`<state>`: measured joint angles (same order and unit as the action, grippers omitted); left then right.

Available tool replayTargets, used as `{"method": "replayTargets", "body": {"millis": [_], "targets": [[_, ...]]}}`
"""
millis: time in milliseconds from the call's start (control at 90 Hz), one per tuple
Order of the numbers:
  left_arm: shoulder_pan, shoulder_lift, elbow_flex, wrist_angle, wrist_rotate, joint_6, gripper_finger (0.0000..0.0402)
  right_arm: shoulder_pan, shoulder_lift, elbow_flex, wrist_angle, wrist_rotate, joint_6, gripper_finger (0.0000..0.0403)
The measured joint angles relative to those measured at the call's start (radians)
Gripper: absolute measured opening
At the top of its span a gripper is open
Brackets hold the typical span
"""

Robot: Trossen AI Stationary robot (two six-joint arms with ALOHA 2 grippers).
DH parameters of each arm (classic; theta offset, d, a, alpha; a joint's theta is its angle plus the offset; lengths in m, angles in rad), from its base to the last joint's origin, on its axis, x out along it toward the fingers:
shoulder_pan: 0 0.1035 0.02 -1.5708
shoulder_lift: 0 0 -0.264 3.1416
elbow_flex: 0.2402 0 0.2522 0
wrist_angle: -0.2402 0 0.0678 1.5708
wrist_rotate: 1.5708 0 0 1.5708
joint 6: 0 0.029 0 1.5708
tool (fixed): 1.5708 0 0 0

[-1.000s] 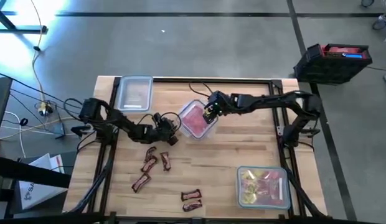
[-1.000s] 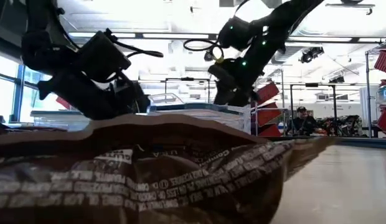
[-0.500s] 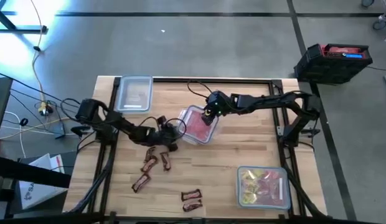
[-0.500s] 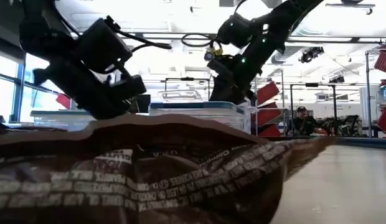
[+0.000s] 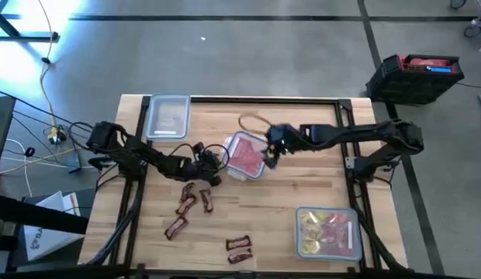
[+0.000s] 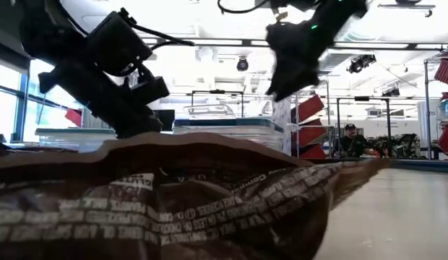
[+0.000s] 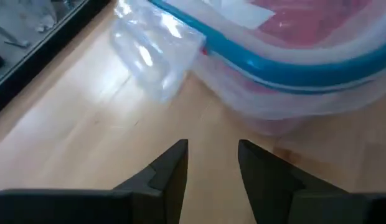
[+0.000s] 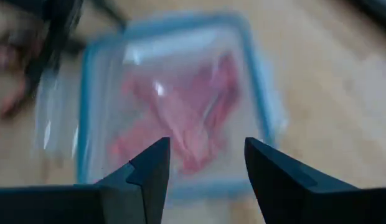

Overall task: Sort candy
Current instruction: Open the transparent bin

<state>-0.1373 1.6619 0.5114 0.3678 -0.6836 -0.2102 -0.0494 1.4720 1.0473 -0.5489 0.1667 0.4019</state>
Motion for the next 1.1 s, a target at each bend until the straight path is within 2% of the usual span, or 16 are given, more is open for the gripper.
{"method": "replayTargets", "body": {"millis": [167, 278, 433, 611, 833, 1100], "targets": [[-0.001, 0.020, 0.000, 0.055, 0.010, 0.006, 0.0126, 0.121, 0.015, 0.000, -0.118, -0.020, 0.074, 0.0177], [0.000, 0.020, 0.001, 0.107, 0.109, 0.034, 0.0126, 0.177, 0.044, 0.000, -0.126, 0.013, 0.122, 0.0177], [-0.010, 0.020, 0.003, 0.198, 0.229, 0.060, 0.0126, 0.197, 0.086, 0.000, -0.119, 0.075, 0.165, 0.0177], [-0.037, 0.020, 0.004, 0.206, 0.288, 0.093, 0.0126, 0.194, 0.099, 0.000, -0.102, 0.110, 0.167, 0.0177], [-0.057, 0.007, 0.031, 0.122, 0.283, 0.109, 0.0126, 0.196, 0.070, 0.000, -0.115, 0.168, 0.167, 0.0177], [-0.042, 0.002, 0.039, 0.063, 0.156, 0.073, 0.0126, 0.278, 0.058, 0.000, -0.155, 0.141, 0.260, 0.0177]]}}
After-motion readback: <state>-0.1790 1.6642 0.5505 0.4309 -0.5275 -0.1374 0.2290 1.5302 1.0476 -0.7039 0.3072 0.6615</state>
